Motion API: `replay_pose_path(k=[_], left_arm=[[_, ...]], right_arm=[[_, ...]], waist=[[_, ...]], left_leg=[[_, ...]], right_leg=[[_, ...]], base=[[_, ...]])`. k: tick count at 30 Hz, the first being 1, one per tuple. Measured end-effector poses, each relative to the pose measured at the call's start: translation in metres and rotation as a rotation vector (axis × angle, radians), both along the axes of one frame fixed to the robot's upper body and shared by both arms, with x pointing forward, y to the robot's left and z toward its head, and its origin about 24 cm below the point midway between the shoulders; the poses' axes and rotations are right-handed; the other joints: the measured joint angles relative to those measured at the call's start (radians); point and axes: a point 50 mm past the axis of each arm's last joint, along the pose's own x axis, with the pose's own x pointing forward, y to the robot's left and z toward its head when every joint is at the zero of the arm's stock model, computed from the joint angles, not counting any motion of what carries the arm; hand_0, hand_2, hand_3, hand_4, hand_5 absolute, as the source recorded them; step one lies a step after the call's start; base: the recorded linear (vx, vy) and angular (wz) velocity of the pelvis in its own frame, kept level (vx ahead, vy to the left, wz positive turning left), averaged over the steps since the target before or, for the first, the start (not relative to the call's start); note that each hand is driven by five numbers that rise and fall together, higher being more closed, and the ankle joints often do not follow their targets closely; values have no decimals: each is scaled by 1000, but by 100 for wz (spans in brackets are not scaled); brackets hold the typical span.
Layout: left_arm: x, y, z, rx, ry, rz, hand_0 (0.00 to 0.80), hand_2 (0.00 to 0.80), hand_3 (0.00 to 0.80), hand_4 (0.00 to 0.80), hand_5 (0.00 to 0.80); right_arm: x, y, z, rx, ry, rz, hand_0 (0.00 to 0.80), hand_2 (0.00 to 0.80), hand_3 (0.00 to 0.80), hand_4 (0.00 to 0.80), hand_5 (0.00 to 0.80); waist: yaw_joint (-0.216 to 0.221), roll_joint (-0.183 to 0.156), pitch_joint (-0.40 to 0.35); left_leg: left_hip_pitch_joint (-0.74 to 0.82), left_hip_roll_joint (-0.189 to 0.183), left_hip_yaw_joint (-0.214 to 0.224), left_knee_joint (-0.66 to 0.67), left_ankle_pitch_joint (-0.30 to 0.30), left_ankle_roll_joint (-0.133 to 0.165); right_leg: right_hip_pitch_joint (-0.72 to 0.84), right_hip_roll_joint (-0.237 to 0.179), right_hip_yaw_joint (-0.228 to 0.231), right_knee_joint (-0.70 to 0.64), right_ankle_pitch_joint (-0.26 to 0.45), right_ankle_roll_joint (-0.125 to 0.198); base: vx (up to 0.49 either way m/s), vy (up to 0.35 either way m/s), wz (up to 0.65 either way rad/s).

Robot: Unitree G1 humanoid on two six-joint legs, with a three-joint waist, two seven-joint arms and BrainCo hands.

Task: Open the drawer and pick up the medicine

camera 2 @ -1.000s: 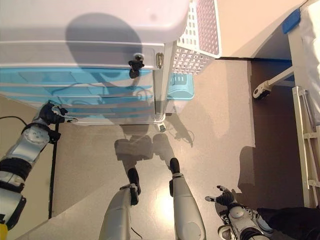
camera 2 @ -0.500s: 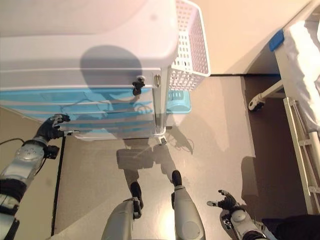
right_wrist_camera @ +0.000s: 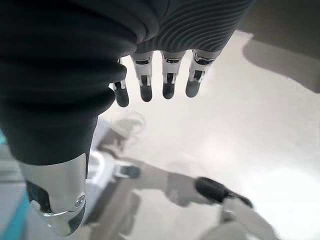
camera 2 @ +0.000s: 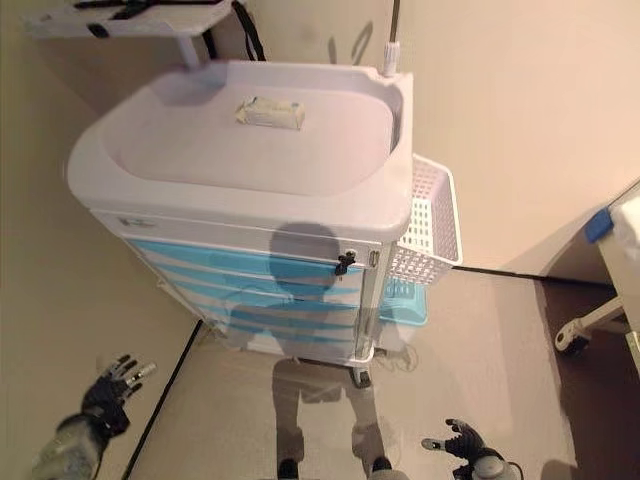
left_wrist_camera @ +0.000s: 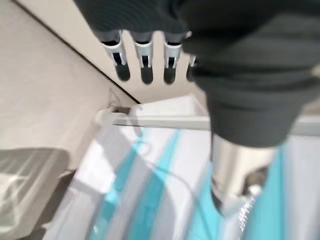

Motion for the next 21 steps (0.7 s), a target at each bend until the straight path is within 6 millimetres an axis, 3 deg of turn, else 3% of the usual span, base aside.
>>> replay_pose_path(k=[7,12,17,21], left_arm=[[-56,-35,-38,-76,219,75,0,0,0,0,0],[-74,-57,-50,-82,326,52,0,0,0,0,0],[-75,-74,-55,-37,389,-88,0,0,0,0,0],[-74,-86,-58,29,442,-296,0,0,0,0,0]], right_arm=[[-24,4,-8,3,57,-36,0,0,0,0,0],[-39,8,-14,3,101,-44,0,0,0,0,0],[-48,10,-16,-15,127,-33,0,0,0,0,0],[-50,16,-18,10,136,-43,0,0,0,0,0]], waist=[[4,-10,-41],[4,12,-45],[7,20,-52],[7,14,-53]], left_leg=[[29,15,-6,-37,17,-17],[28,22,-15,-37,19,-21],[30,24,-23,-37,21,-23],[32,26,-24,-37,23,-24]], right_leg=[[31,22,-11,-36,9,-8],[31,29,-15,-36,13,-14],[36,33,-19,-36,13,-16],[39,34,-20,-36,14,-17]], base=[[-1,-20,3],[-3,-7,0],[2,-2,1],[0,0,0]])
